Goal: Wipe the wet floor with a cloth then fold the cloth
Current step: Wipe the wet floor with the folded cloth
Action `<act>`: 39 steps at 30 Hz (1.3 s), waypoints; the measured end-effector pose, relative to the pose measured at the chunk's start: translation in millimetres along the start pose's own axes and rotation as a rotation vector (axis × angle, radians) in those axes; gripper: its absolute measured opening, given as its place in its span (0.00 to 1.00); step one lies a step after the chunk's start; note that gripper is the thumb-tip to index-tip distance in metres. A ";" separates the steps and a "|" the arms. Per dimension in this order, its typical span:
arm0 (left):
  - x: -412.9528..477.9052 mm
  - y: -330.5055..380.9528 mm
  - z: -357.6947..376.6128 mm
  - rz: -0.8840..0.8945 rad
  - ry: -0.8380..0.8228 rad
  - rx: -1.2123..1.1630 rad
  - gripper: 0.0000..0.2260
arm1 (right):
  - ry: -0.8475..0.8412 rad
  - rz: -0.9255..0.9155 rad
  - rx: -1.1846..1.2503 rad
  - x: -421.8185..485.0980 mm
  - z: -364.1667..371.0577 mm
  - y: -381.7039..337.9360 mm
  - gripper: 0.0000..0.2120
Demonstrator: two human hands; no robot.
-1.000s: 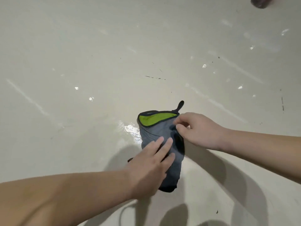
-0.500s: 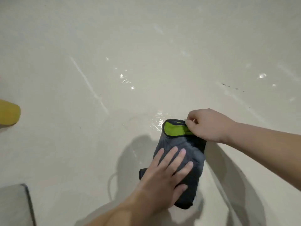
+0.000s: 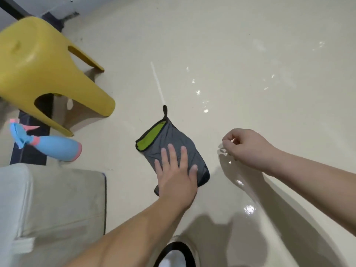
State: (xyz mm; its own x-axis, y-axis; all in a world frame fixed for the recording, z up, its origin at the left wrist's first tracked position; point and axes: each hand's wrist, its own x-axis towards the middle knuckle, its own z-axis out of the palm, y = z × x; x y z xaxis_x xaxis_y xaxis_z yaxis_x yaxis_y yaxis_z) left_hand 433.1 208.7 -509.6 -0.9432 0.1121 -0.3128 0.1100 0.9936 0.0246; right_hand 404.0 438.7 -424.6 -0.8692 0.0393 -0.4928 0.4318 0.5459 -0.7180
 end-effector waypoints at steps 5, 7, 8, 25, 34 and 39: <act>-34.8 21.7 17.8 0.312 -0.054 0.036 0.31 | 0.053 0.003 -0.034 13.7 16.4 -5.0 0.08; -23.0 26.4 11.0 0.429 -0.104 0.072 0.30 | 0.087 0.004 -0.036 15.2 16.9 -3.7 0.08; -13.8 28.6 7.1 0.497 -0.099 0.081 0.30 | 0.107 0.002 -0.035 15.5 16.5 -2.6 0.08; -13.1 -73.2 -4.4 -0.075 -0.053 -0.018 0.31 | -0.051 -0.022 0.037 4.9 17.1 -14.1 0.08; -63.9 -41.4 -35.4 0.147 -0.461 -0.175 0.26 | -0.142 -0.076 -0.048 -16.2 18.8 4.5 0.09; -57.8 -53.9 -49.5 0.231 -0.596 -0.111 0.27 | -0.221 -0.149 -0.111 -27.7 35.8 -18.7 0.10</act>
State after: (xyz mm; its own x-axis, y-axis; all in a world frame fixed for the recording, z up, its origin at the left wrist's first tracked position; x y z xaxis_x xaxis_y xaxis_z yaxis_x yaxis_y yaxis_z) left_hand 466.1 149.3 -445.9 -0.5595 0.3295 -0.7606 0.2263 0.9434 0.2422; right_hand 428.6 397.5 -415.1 -0.8424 -0.2250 -0.4896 0.2636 0.6204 -0.7387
